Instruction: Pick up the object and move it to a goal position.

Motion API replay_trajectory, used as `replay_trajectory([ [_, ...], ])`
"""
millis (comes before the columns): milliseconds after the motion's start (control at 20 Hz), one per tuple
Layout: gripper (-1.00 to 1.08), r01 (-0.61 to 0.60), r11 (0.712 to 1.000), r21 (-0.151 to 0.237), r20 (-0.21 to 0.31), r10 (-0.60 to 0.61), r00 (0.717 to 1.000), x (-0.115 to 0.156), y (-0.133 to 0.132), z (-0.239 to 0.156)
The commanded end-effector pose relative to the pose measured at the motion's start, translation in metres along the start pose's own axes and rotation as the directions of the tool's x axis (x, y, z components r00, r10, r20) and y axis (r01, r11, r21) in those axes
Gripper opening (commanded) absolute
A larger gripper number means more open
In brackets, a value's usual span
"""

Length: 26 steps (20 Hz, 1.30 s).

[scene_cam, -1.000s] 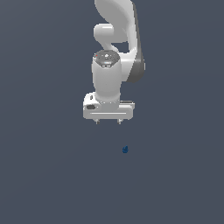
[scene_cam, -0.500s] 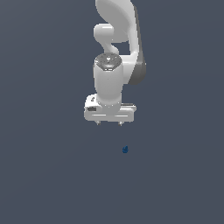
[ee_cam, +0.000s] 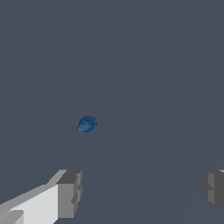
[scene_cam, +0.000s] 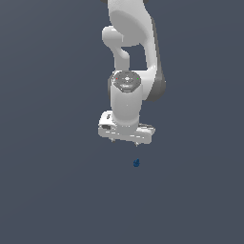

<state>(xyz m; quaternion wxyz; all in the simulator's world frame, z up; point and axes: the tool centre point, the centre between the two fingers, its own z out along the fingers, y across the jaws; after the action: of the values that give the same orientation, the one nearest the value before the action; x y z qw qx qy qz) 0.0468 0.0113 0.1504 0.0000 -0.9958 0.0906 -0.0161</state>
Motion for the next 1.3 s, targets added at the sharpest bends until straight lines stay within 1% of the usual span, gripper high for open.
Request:
replay_trajectory([
  [0,1.00,-0.050,0.999,0.000,0.006,0.050,0.999,0.005,-0.010,0.009],
  [300,1.00,-0.171,0.985,-0.004,0.018,0.171,0.985,0.017,-0.035,0.031],
  [600,1.00,-0.254,0.967,-0.009,0.025,0.255,0.967,0.023,-0.053,0.048],
  [950,1.00,-0.302,0.953,-0.012,0.029,0.302,0.953,0.026,-0.064,0.058],
  [1250,1.00,-0.302,0.953,-0.013,0.030,0.303,0.953,0.026,-0.065,0.060],
])
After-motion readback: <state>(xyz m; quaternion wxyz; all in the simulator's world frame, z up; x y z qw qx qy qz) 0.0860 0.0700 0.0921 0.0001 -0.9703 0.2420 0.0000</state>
